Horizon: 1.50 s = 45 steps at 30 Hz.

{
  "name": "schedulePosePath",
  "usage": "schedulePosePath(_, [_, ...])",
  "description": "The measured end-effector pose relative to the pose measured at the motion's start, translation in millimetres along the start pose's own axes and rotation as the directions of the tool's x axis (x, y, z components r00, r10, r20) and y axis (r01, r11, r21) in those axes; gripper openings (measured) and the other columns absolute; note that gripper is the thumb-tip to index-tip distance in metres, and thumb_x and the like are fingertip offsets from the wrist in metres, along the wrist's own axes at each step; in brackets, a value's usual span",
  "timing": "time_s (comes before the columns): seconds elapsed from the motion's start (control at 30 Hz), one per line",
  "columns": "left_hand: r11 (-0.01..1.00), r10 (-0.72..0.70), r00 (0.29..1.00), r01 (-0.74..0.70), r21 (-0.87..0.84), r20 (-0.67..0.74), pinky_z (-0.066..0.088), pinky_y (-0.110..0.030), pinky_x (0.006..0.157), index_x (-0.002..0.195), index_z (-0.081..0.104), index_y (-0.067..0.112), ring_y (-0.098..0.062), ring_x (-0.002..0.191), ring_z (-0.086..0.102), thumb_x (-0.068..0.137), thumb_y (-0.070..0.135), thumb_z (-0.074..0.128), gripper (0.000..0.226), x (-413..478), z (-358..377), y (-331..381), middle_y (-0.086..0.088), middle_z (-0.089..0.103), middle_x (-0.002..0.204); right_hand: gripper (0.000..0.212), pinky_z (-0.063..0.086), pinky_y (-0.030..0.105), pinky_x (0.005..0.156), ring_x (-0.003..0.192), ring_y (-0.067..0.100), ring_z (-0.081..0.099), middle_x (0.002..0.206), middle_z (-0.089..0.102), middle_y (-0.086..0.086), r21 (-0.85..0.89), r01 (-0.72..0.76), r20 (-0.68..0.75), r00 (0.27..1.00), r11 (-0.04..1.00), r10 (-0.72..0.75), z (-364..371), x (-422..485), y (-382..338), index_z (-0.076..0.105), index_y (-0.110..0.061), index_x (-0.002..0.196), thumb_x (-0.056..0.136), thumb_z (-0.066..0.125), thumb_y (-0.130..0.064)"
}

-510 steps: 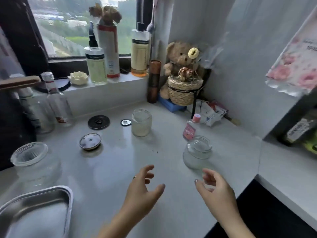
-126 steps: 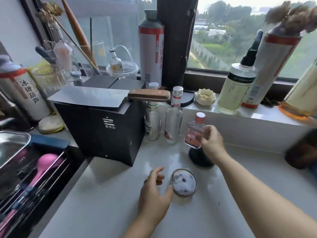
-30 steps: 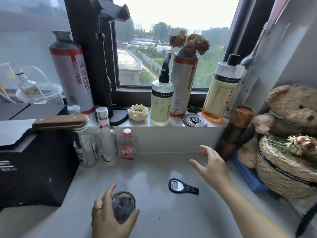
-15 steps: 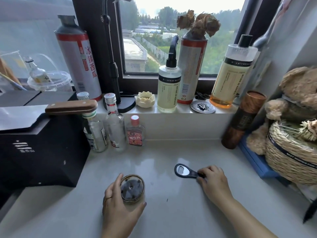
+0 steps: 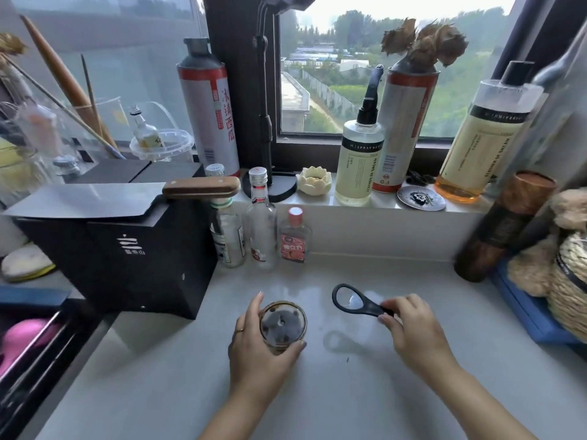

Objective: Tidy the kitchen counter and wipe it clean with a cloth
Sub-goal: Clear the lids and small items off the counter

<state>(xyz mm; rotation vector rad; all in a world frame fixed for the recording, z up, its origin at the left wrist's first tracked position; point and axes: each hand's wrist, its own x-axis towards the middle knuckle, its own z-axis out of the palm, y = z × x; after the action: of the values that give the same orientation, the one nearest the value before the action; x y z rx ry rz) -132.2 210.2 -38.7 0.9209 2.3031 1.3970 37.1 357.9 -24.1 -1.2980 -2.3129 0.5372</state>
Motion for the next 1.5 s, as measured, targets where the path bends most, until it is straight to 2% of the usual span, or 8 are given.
schedulePosePath(0.33, [0.985, 0.165, 0.971, -0.155, 0.07, -0.176, 0.038, -0.043, 0.1, 0.117, 0.048, 0.032, -0.013, 0.106, 0.05, 0.053, 0.036, 0.083, 0.073, -15.0, -116.6, 42.9, 0.021, 0.04, 0.097, 0.017, 0.033, 0.024, 0.077, 0.091, 0.03, 0.053, 0.09, 0.057, 0.009, 0.102, 0.318, -0.033, 0.948, 0.943, -0.316, -28.0, -14.1, -126.5, 0.067, -0.002, 0.096, 0.079, 0.065, -0.005])
schedulePosePath(0.5, [0.975, 0.217, 0.953, -0.201, 0.096, -0.213, 0.04, -0.047, 0.099, 0.111, 0.05, 0.035, -0.017, 0.102, 0.053, 0.047, 0.049, 0.074, 0.07, -5.9, -193.4, 54.7, 0.019, 0.045, 0.097, 0.022, 0.034, 0.024, 0.079, 0.097, 0.029, 0.052, 0.097, 0.057, 0.01, 0.135, 0.402, -0.073, 0.916, 0.906, -0.395, -29.4, -8.0, -201.3, 0.065, -0.005, 0.103, 0.082, 0.063, -0.01])
schedulePosePath(0.6, [0.975, 0.223, 0.948, -0.213, 0.069, -0.225, 0.043, -0.046, 0.097, 0.106, 0.049, 0.037, -0.02, 0.102, 0.056, 0.047, 0.047, 0.08, 0.067, 23.9, -236.8, 59.7, 0.002, 0.054, 0.109, 0.025, 0.037, 0.029, 0.085, 0.101, 0.029, 0.052, 0.104, 0.058, 0.012, 0.129, 0.409, -0.096, 0.912, 0.903, -0.399, -28.3, 6.4, -243.1, 0.064, -0.006, 0.107, 0.084, 0.061, -0.013])
schedulePosePath(0.7, [0.975, 0.219, 0.954, -0.209, 0.07, -0.204, 0.046, -0.046, 0.095, 0.108, 0.047, 0.034, -0.023, 0.103, 0.057, 0.055, 0.039, 0.082, 0.064, 67.6, -269.3, 60.8, -0.001, 0.057, 0.11, 0.027, 0.039, 0.034, 0.09, 0.105, 0.033, 0.051, 0.109, 0.059, 0.017, 0.089, 0.395, -0.119, 0.916, 0.914, -0.384, -24.1, 29.2, -279.4, 0.062, -0.006, 0.11, 0.085, 0.06, -0.016])
schedulePosePath(0.83, [0.977, 0.209, 0.962, -0.2, 0.07, -0.173, 0.047, -0.045, 0.094, 0.104, 0.043, 0.031, -0.024, 0.103, 0.057, 0.059, 0.038, 0.081, 0.06, 124.1, -288.9, 57.9, -0.003, 0.057, 0.109, 0.026, 0.038, 0.034, 0.084, 0.107, 0.034, 0.05, 0.112, 0.056, 0.017, 0.019, 0.302, -0.098, 0.949, 0.953, -0.299, -14.3, 66.7, -312.6, 0.061, -0.009, 0.109, 0.087, 0.057, -0.022])
schedulePosePath(1.03, [0.987, 0.157, 0.982, -0.151, 0.062, -0.103, 0.047, -0.041, 0.096, 0.121, 0.042, 0.017, -0.024, 0.104, 0.056, 0.064, 0.029, 0.08, 0.07, 193.4, -285.5, 48.7, -0.01, 0.057, 0.119, 0.023, 0.043, 0.044, 0.092, 0.106, 0.034, 0.05, 0.114, 0.056, 0.017, -0.129, 0.209, -0.01, 0.977, 0.969, -0.212, 9.0, 122.4, -343.0, 0.059, -0.01, 0.108, 0.088, 0.055, -0.022])
schedulePosePath(1.37, [0.972, 0.136, 0.99, -0.126, 0.197, -0.034, 0.043, -0.035, 0.091, 0.126, 0.039, 0.016, -0.029, 0.11, 0.053, 0.063, 0.033, 0.08, 0.077, 253.2, -267.2, 37.7, -0.012, 0.054, 0.126, 0.021, 0.036, 0.041, 0.089, 0.109, 0.032, 0.048, 0.115, 0.06, 0.012, -0.341, 0.185, 0.086, 0.983, 0.922, -0.165, 50.9, 178.4, -355.1, 0.061, -0.015, 0.106, 0.087, 0.056, -0.021])
schedulePosePath(1.5, [0.956, 0.151, 0.989, -0.146, 0.253, 0.002, 0.043, -0.038, 0.097, 0.132, 0.034, 0.017, -0.03, 0.118, 0.049, 0.063, 0.037, 0.079, 0.084, 248.2, -266.9, 38.6, -0.012, 0.05, 0.133, 0.025, 0.035, 0.041, 0.092, 0.114, 0.033, 0.044, 0.118, 0.06, 0.011, -0.35, 0.178, 0.128, 0.982, 0.92, -0.141, 51.1, 176.4, -354.4, 0.059, -0.016, 0.11, 0.086, 0.057, -0.023])
